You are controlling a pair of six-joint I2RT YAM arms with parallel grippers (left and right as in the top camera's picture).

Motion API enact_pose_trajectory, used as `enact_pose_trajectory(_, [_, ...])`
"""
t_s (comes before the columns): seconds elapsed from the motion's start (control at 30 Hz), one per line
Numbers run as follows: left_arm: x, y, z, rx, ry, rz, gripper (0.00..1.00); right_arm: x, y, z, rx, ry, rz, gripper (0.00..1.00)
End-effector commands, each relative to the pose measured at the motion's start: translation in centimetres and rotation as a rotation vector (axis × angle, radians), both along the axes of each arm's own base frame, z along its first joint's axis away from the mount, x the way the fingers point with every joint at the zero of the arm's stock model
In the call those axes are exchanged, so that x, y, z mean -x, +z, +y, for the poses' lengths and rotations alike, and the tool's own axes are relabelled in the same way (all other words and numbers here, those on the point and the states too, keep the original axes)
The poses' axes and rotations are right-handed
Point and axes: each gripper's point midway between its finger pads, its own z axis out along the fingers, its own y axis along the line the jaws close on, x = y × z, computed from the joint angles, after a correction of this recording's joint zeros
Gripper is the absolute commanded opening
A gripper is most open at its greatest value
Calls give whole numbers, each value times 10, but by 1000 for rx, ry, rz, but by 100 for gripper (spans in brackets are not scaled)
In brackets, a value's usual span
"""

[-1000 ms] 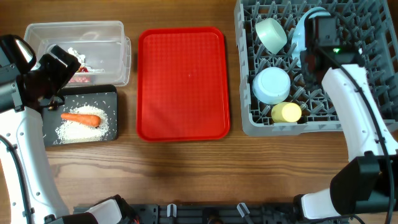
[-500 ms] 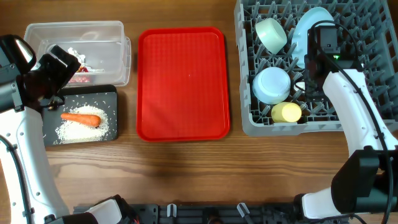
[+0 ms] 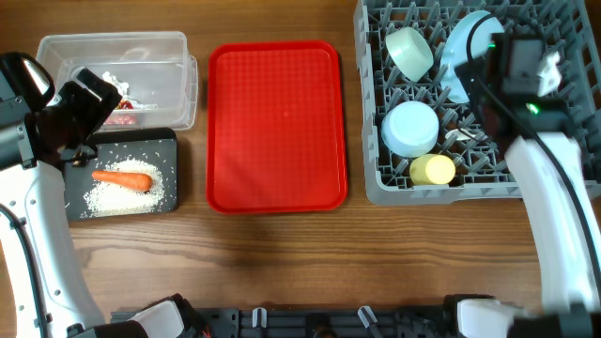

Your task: Sort waste into correct bins and load items into the dishwasher rack

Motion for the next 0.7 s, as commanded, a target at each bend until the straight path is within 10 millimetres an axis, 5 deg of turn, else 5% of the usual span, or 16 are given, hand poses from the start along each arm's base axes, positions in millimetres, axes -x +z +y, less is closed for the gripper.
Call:
enact_pose_trajectory(0.0, [-1,-1,3,2,12,2,99,33,77,71,195,684,-196,100])
enact_pose_trajectory(0.2, [-1,-1,3,2,12,2,100,79,135,75,253,710,-368,100])
enact_pose_trajectory(0.43, [-1,-1,3,2,12,2,100,108,142,75,238,702,-375,100])
enact_pose_trajectory(0.67, [-1,-1,3,2,12,2,100,110,145,78,521,900,-386,100])
